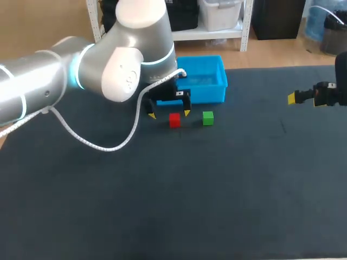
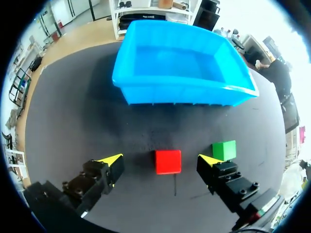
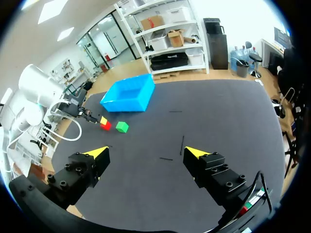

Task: Use the left arm to pick the red cube and place it into the blue plastic box first, then use the right arm to grasp the green cube and put it into the same blue plastic box after the first action is fully finished.

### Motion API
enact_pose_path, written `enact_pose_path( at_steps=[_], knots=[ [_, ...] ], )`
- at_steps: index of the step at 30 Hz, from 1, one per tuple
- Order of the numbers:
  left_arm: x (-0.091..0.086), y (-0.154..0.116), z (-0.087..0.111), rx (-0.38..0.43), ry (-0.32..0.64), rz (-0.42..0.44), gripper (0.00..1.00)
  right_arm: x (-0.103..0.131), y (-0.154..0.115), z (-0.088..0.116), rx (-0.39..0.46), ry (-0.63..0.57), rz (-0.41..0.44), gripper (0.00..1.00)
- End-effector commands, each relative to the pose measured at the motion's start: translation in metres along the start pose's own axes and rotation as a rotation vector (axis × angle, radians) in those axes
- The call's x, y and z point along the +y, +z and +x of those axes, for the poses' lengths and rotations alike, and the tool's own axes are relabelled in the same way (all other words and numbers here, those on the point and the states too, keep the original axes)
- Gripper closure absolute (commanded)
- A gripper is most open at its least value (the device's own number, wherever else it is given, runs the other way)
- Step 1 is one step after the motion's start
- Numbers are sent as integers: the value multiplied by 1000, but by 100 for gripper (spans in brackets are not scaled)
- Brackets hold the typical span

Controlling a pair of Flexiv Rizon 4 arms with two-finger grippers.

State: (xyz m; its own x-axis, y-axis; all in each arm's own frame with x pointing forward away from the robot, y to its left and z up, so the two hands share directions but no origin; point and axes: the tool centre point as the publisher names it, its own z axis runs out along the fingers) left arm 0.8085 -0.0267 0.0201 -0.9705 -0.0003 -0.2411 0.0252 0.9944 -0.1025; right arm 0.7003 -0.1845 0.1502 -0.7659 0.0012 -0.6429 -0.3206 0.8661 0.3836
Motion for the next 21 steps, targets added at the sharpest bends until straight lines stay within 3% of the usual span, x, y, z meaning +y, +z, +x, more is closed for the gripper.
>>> enact_pose_path(
  at_steps=[1, 21],
  knots=[
    [-4, 10, -8, 15, -13, -4, 0, 0, 0, 0, 1, -1, 0, 0],
    [-9, 26, -4, 13, -16, -55, 0, 0, 0, 0, 1, -1, 0, 0]
  ],
)
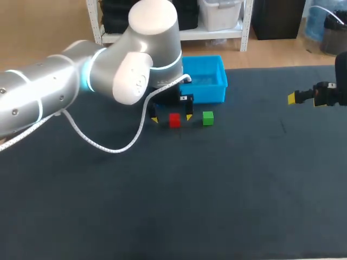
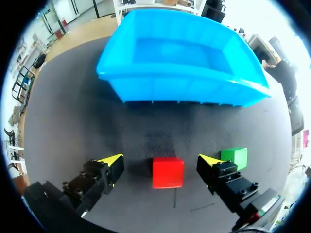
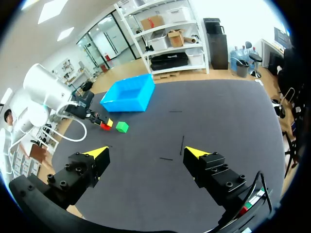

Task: Use the left arm to pick the red cube and place it into the blue plastic box first, then use the right arm to grasp the green cube and put it into the same blue plastic box after the first action is fully finished.

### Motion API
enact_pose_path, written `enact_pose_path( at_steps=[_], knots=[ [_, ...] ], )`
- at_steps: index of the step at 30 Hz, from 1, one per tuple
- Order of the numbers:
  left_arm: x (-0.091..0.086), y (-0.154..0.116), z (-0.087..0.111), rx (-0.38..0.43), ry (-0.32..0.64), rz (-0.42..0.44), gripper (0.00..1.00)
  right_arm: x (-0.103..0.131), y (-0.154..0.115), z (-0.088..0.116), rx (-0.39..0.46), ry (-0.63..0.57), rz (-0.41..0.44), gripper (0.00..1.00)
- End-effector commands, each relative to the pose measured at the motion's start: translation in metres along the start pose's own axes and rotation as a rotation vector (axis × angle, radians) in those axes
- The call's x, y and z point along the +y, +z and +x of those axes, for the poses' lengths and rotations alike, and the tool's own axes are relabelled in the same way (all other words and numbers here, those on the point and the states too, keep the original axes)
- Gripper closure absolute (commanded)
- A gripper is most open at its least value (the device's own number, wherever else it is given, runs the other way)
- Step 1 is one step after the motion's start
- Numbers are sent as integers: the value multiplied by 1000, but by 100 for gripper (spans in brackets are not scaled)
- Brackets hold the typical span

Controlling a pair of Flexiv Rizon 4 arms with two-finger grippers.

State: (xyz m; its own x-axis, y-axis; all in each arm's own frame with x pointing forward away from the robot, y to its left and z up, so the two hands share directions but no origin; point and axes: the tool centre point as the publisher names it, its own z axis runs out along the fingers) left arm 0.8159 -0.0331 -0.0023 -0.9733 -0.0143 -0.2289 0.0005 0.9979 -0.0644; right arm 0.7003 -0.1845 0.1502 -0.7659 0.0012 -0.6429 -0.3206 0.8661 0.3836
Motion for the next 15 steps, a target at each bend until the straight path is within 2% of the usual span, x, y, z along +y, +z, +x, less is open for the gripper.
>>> enact_pose_path(
  at_steps=[1, 15],
  knots=[
    [-6, 2, -2, 2, 0, -12, 0, 0, 0, 0, 1, -1, 0, 0],
    [-6, 6, -1, 17, -11, -27, 0, 0, 0, 0, 1, -1, 0, 0]
  ],
)
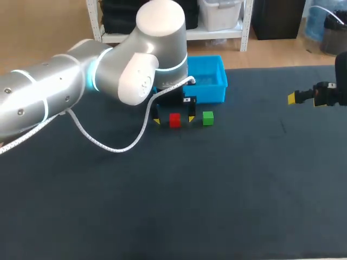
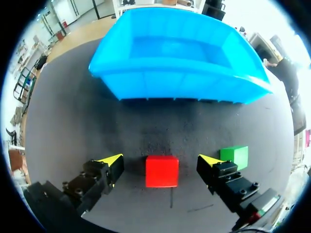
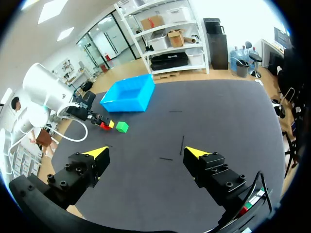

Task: Use the left arm to pick the red cube and place it into the blue plastic box first, then use the right arm to grasp the green cube and put it into the same blue plastic box after the first action is fully finished.

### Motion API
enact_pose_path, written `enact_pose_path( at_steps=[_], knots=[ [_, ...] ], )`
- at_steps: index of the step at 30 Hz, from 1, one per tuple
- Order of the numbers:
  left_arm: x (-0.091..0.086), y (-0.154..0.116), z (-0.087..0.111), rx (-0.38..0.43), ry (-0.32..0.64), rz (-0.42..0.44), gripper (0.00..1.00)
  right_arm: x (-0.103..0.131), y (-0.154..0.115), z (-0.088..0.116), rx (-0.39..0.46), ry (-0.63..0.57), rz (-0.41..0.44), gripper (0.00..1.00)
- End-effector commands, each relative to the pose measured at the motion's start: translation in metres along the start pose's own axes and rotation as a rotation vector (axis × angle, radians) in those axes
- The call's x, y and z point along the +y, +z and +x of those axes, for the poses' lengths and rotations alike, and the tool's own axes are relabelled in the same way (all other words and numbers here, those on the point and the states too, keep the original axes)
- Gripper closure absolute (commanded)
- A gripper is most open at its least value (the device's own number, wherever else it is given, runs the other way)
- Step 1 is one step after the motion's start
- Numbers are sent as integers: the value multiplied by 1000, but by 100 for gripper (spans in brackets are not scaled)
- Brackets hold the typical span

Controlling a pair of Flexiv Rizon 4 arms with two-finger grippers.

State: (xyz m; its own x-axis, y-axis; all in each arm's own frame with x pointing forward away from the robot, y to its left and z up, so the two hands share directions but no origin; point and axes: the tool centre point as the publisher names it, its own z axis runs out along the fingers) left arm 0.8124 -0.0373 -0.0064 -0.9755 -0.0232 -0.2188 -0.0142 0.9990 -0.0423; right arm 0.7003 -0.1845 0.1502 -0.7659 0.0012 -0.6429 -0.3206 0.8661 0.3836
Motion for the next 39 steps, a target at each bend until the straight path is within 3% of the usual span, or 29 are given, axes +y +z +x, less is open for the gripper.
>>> enact_pose_path(
  at_steps=[1, 16, 17, 23, 29, 35, 39],
  knots=[
    [-2, 4, -6, 11, -4, -3, 0, 0, 0, 0, 1, -1, 0, 0],
    [-2, 8, -6, 9, 3, -22, 0, 0, 0, 0, 1, -1, 0, 0],
    [-2, 8, -6, 8, 3, -24, 22, 0, 0, 0, 1, -1, 0, 0],
    [-1, 10, -6, 8, 2, -28, 56, 0, 0, 0, 1, -1, 0, 0],
    [-2, 9, -5, 4, 8, -31, 71, 0, 0, 0, 1, -1, 0, 0],
    [-4, 6, -4, 3, 16, -28, 98, 0, 0, 0, 1, -1, 0, 0],
    [-5, 5, -3, 3, 19, -26, 100, 0, 0, 0, 1, -1, 0, 0]
  ],
)
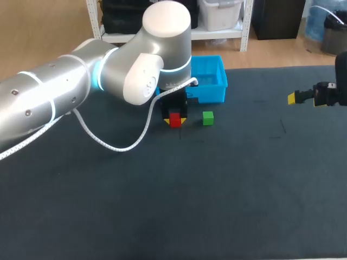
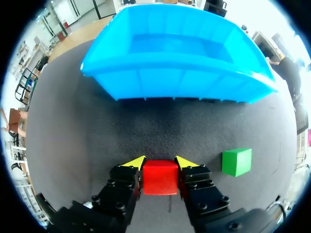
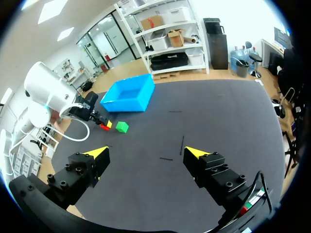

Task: Use the left arm to pick the red cube and place it into the blue plastic box first, then use the right arm to grasp the green cube and put it into the same blue plastic box after the first action is fully finished.

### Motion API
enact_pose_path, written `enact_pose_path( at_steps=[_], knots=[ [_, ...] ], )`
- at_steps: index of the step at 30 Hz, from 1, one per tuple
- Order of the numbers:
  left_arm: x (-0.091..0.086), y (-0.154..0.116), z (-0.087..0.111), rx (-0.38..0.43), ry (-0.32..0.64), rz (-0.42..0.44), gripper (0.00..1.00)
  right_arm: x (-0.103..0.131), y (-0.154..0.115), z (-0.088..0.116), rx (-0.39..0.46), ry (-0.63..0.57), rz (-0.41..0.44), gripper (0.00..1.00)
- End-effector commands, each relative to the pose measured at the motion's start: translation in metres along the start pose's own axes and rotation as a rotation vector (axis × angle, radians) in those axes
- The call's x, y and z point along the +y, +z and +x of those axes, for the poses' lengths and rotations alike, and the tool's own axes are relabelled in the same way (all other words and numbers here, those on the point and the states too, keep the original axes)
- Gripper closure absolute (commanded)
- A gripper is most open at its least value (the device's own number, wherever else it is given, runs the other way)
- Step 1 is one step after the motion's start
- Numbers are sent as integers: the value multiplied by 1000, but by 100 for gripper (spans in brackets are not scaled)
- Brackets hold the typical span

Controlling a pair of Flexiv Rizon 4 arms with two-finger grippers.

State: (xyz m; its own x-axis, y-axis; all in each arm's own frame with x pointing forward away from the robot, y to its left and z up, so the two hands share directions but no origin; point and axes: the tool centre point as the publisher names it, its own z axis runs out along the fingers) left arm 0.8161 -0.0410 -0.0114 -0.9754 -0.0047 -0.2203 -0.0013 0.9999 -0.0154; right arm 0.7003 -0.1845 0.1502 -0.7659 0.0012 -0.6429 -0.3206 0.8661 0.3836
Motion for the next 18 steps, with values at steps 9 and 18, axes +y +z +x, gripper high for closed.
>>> enact_pose_path(
  at_steps=[9, 18],
  knots=[
    [1, -14, -1, -13, 3, 4, 100, 0, 0, 0, 1, -1, 0, 0],
    [3, -32, -1, -42, 14, 19, 100, 0, 0, 0, 1, -1, 0, 0]
  ],
)
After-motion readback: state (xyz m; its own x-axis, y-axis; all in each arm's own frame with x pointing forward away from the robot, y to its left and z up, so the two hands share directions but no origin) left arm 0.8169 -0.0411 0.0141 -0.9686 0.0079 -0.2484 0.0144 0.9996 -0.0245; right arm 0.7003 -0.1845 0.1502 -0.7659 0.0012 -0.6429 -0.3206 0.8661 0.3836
